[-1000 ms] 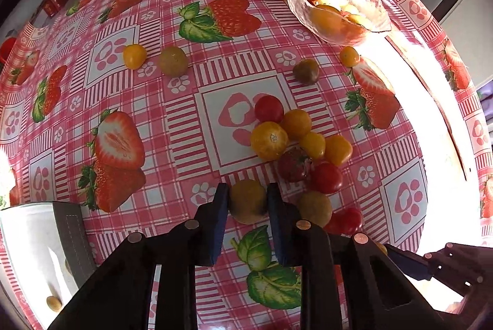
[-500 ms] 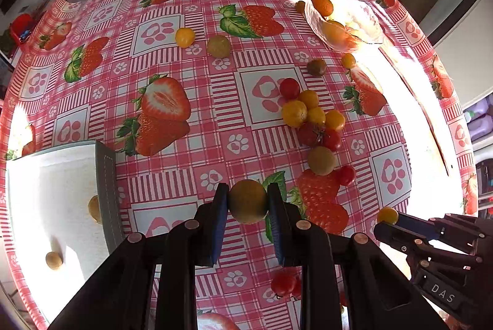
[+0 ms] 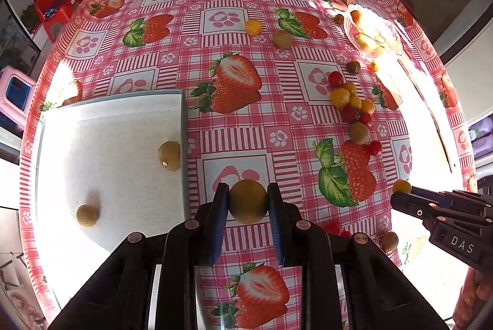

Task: Organize fruits
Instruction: 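Grasp a brown round fruit with the left tool while the right grasps a yellow cherry tomato, then carry both fruits into the white tray and open both tools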

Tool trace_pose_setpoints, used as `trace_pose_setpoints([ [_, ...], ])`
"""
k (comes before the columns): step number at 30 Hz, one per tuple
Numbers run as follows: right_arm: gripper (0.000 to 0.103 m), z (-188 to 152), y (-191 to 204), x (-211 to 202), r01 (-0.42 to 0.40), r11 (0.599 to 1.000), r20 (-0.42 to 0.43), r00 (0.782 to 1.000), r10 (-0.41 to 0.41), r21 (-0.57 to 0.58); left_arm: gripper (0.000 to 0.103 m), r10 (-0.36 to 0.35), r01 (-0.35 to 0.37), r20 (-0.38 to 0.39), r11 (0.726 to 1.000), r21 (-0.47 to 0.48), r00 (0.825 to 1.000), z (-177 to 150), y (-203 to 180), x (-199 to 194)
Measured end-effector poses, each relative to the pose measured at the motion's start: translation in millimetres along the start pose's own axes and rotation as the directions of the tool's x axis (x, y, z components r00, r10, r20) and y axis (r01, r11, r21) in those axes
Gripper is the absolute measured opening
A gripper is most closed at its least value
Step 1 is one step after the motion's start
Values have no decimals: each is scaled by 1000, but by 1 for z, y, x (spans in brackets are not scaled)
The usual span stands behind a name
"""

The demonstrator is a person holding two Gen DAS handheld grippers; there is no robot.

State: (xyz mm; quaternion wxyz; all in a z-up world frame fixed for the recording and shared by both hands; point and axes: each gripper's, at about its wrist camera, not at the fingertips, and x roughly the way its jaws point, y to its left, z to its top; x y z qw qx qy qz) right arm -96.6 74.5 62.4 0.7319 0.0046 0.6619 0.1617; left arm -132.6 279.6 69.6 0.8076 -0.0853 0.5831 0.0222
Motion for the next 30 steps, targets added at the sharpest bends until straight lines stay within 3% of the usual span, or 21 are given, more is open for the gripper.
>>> trace_pose_setpoints([
  [19, 23, 9, 140, 18, -45, 971, -23, 999, 41, -235, 27, 99, -94, 14, 976, -195, 995, -49, 120, -30],
  [30, 23, 6, 223, 56, -104, 931, -106, 992, 71, -350, 27, 174, -185, -65, 937, -297, 983, -86, 181, -17],
])
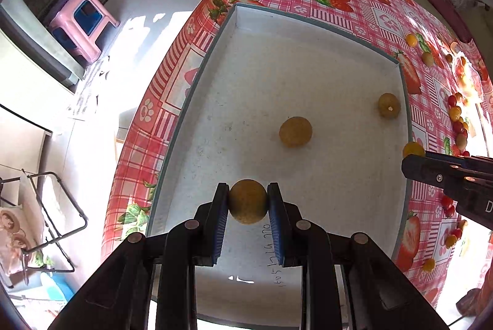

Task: Organize fruits
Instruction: 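Carry both fruits into the white tray and open both tools, then move both tools back to the fruit cluster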

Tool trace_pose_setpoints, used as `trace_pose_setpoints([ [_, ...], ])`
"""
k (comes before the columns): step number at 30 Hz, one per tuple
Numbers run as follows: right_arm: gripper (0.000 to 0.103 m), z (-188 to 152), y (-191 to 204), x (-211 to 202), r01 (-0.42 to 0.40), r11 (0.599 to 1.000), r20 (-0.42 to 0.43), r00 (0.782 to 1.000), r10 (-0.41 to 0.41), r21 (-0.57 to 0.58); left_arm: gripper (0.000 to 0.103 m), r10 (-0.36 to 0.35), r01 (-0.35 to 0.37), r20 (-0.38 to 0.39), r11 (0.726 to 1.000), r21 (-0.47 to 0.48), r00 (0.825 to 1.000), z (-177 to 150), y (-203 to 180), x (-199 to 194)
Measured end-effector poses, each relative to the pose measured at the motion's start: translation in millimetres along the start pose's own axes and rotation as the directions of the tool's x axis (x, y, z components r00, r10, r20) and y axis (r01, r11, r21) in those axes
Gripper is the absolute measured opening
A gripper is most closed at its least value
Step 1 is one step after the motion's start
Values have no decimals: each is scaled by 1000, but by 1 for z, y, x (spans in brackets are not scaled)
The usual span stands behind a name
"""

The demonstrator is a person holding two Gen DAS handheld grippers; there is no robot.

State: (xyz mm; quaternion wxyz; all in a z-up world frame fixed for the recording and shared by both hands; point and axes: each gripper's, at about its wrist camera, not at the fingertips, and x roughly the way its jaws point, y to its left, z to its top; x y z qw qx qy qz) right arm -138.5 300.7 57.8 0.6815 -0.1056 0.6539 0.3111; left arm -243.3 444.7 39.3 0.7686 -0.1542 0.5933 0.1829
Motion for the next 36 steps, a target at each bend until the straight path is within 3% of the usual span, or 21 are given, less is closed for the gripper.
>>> trace_pose_setpoints([
  [12, 24, 18, 22, 57, 34, 999, -95, 995, -37, -34, 27, 15, -15, -32, 1000, -16, 999, -6, 9, 18],
  [19, 24, 23, 31, 63, 55, 997, -86, 994, -59, -56, 29, 27, -27, -42, 1000, 3, 999, -7, 6, 20],
  [22, 25, 18, 33, 60, 52, 997, -88, 994, -57, -60, 76, 55, -55, -18, 999, -2, 998, -7, 6, 16],
  [23, 26, 18, 34, 59, 48, 997, -89, 995, -53, -57, 76, 46, -46, -1, 999, -1, 999, -8, 6, 13],
  [26, 35, 20, 29, 56, 46, 998, -89, 995, -50, -50, 76, 58, -58, -14, 998, 23, 998, -9, 2, 12],
  [31, 59, 22, 26, 44, 8, 999, -60, 998, -10, -36, 76, 56, -55, -37, 998, 25, 998, -13, 3, 10],
  [33, 85, 23, 26, 32, -12, 1000, -27, 1000, 11, -24, 76, 65, -63, -39, 997, 41, 997, -14, 1, 8],
  [36, 86, 24, 22, 14, -29, 1000, 14, 999, 29, -4, 76, 69, -66, -37, 995, 74, 997, -16, -6, 3],
])
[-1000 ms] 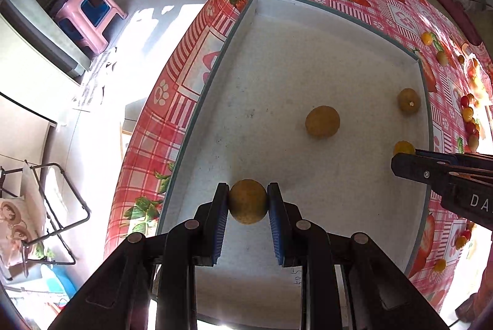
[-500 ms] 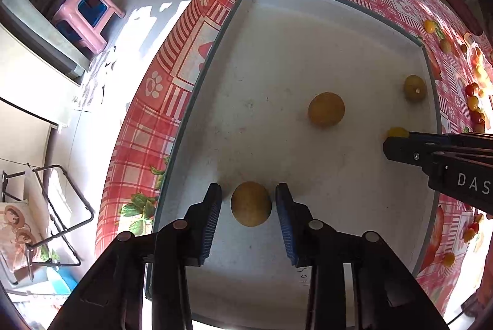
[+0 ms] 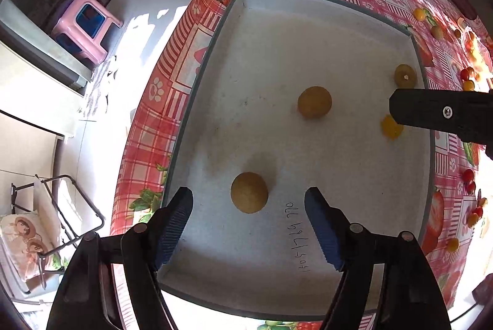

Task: Organize fruits
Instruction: 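Move both tools back to the fruit cluster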

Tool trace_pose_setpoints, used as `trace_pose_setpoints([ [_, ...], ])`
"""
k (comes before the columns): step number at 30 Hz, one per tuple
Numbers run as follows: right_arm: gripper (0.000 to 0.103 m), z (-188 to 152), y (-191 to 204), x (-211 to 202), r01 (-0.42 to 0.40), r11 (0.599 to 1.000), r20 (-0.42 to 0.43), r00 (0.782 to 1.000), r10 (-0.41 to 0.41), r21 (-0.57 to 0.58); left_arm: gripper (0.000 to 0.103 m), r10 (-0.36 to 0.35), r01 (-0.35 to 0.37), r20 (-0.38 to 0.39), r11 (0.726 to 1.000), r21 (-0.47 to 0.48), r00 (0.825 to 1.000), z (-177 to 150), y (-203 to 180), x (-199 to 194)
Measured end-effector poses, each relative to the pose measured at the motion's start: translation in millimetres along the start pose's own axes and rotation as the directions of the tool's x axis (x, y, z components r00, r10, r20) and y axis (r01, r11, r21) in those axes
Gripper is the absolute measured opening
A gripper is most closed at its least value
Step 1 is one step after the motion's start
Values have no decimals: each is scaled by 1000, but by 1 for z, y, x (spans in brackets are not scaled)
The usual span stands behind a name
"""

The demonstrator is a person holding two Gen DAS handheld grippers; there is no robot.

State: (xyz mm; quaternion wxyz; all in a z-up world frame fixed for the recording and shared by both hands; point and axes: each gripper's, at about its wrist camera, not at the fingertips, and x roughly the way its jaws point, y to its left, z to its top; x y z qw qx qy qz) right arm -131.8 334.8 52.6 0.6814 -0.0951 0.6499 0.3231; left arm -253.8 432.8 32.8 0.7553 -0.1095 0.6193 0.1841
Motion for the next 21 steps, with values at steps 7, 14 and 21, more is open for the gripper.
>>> trace_pose_setpoints([
  [7, 86, -14, -38, -37, 22, 997, 55, 998, -26, 78, 76, -20, 17, 26, 995, 99, 999, 4, -36, -18],
  [14, 86, -53, -113, -63, 84, 964, 58, 993, -101, 253, 76, -87, 68, 68, 969, 239, 994, 12, -94, -43],
  [21, 86, -93, -182, -80, 148, 914, 22, 985, -168, 378, 76, -170, 137, 42, 895, 426, 985, 2, -165, -53],
])
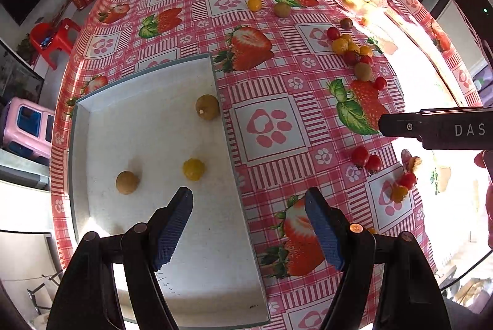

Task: Organize fruits
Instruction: 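Move both tools back to the fruit cluster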

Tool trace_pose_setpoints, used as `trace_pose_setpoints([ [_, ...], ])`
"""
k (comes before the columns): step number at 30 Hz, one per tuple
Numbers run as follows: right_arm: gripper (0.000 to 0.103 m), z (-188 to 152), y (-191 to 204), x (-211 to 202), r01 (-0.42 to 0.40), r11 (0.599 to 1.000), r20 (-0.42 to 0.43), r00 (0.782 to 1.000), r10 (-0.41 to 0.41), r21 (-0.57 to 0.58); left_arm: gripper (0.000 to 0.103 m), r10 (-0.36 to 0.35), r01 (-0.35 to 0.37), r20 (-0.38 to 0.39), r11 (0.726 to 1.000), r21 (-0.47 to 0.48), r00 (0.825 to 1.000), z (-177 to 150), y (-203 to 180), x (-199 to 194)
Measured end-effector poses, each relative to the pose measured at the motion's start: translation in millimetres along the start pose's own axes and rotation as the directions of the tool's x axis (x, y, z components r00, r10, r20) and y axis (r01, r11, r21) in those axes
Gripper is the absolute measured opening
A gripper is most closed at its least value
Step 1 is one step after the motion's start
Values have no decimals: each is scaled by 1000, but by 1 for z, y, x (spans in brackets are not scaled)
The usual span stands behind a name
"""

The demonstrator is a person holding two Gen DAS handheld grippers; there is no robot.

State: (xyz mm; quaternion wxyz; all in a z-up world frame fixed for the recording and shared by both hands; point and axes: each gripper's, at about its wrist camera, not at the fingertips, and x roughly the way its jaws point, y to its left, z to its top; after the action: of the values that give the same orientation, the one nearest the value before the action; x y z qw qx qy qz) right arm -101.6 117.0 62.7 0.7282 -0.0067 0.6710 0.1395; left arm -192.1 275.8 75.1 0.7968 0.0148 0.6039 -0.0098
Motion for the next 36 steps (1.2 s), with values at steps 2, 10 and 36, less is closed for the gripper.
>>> trace_pose_setpoints([
  [2, 86, -10, -19, 2, 19, 999, -12, 1000, -19, 31, 76, -13, 14, -24, 999, 31, 1000, 0, -18, 11],
  [10, 86, -24, -64, 10, 56, 995, -46, 998, -53, 79, 76, -38, 41, -74, 998, 41, 997, 5, -56, 51],
  [36, 58, 38, -70, 37, -4, 1000, -1, 1000, 4, -14, 75, -32, 29, -62, 998, -49, 998, 32, -79, 69],
])
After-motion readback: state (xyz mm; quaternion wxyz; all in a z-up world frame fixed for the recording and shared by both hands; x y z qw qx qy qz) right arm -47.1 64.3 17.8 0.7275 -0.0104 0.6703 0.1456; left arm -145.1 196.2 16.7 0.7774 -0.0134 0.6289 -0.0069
